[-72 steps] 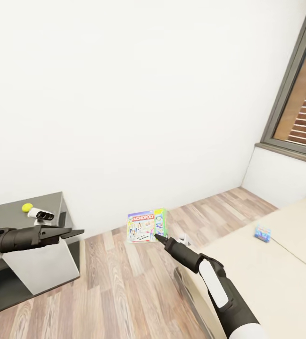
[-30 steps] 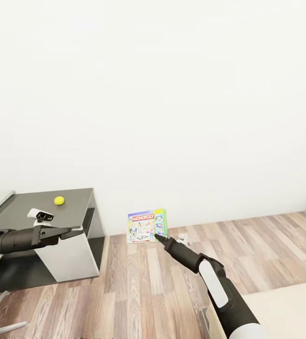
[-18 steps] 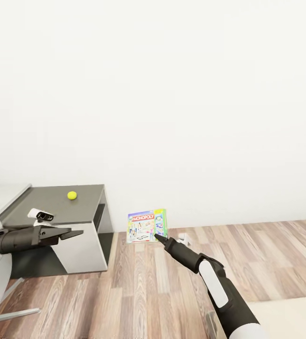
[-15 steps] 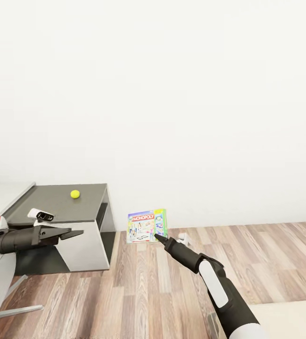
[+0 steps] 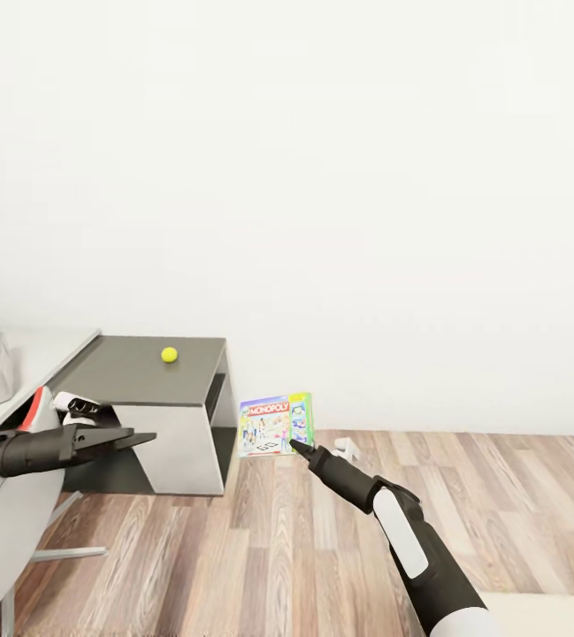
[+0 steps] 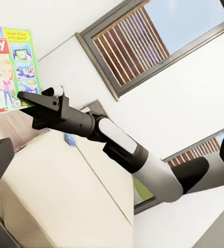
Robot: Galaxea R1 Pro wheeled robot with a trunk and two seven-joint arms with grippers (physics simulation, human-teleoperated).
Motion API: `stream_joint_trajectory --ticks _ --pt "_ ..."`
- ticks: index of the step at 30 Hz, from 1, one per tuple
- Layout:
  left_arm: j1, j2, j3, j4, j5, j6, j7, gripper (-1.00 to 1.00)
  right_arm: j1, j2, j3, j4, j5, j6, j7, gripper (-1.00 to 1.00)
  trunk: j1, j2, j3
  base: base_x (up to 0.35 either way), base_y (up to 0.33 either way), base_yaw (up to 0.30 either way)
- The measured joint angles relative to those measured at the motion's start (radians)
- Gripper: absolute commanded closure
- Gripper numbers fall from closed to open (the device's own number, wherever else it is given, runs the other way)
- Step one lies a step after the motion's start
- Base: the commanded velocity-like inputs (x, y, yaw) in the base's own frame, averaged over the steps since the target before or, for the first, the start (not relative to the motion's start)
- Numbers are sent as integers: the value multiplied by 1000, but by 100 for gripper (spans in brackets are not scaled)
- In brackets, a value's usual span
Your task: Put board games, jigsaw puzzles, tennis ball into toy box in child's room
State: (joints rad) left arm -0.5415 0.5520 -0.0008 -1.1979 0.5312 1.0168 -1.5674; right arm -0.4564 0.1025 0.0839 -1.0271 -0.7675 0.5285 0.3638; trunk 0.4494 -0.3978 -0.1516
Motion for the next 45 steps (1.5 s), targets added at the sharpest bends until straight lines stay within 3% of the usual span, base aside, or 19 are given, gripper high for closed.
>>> stream_joint_trajectory --ticks 25,45 --pt "0 0 -1 0 1 0 0 -100 0 0 0 0 3 0 0 100 0 0 -20 142 38 203" --pt "0 6 19 35 5 2 0 -100 0 0 0 0 0 1 0 100 0 0 -37 -2 0 203"
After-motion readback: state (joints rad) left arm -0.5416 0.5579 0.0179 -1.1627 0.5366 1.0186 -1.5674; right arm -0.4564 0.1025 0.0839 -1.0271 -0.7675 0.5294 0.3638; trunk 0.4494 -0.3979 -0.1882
